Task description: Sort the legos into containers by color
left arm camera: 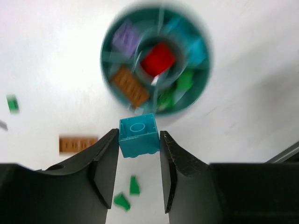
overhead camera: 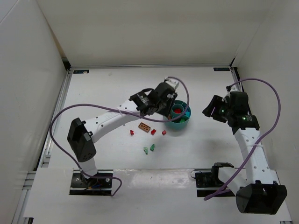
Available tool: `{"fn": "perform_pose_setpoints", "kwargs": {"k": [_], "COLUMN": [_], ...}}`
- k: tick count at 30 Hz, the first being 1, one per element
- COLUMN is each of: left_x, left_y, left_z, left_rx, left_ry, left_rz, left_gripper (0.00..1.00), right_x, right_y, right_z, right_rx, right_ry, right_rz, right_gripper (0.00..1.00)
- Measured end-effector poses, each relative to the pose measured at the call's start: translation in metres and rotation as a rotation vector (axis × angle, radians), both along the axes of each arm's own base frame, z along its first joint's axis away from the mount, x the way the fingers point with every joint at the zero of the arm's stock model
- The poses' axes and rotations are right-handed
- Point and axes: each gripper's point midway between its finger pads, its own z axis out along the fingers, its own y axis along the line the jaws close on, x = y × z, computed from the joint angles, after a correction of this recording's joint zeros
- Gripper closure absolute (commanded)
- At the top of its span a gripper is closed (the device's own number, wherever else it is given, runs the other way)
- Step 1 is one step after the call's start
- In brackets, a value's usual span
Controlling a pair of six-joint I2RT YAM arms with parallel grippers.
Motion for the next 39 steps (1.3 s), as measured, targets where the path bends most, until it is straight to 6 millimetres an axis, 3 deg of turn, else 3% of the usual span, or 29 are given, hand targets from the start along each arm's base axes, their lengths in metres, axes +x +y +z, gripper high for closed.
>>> {"fn": "perform_pose_setpoints", "kwargs": {"k": [4,7,9,12,16,20,27,34,39], "left_x": [0.029,0.048,0.061,0.072,0.076,0.078,0.077,0.075,0.073], "left_y": [-0.036,-0.061,-0.082,-0.103,-0.115,-0.122,-0.127,-0.126,-0.125], "left_z": [0.065,0.08,0.073,0.045,0.005,-0.016,-0.018,-0.024,-0.03], "left_rx": [-0.108,-0.137,-0.139,-0.112,-0.071,-0.062,-0.083,-0.078,-0.072], "left_ry": [-0.136,-0.185,-0.19,-0.164,-0.113,-0.084,-0.072,-0.054,-0.041], "left_rz": [-0.046,-0.077,-0.109,-0.147,-0.185,-0.203,-0.209,-0.21,-0.21], "left_gripper": [0.55,0.55,0.55,0.52,0.5,0.49,0.49,0.34,0.3], "right_x": [0.002,0.002,0.002,0.001,0.001,0.0,0.0,0.0,0.0], "right_y": [-0.01,-0.016,-0.017,-0.018,-0.018,-0.016,-0.01,-0.01,-0.01], "right_z": [0.001,0.002,0.004,0.007,0.007,0.006,0.002,0.001,0.001], "right_rx": [0.013,0.015,0.014,0.013,0.01,-0.001,-0.009,-0.009,-0.009], "right_ry": [-0.001,-0.005,-0.013,-0.025,-0.024,-0.022,-0.008,-0.002,-0.002], "right_rz": [-0.037,-0.058,-0.064,-0.068,-0.069,-0.062,-0.041,-0.042,-0.042], "right_gripper": [0.37,0.37,0.37,0.37,0.37,0.37,0.37,0.37,0.37]}}
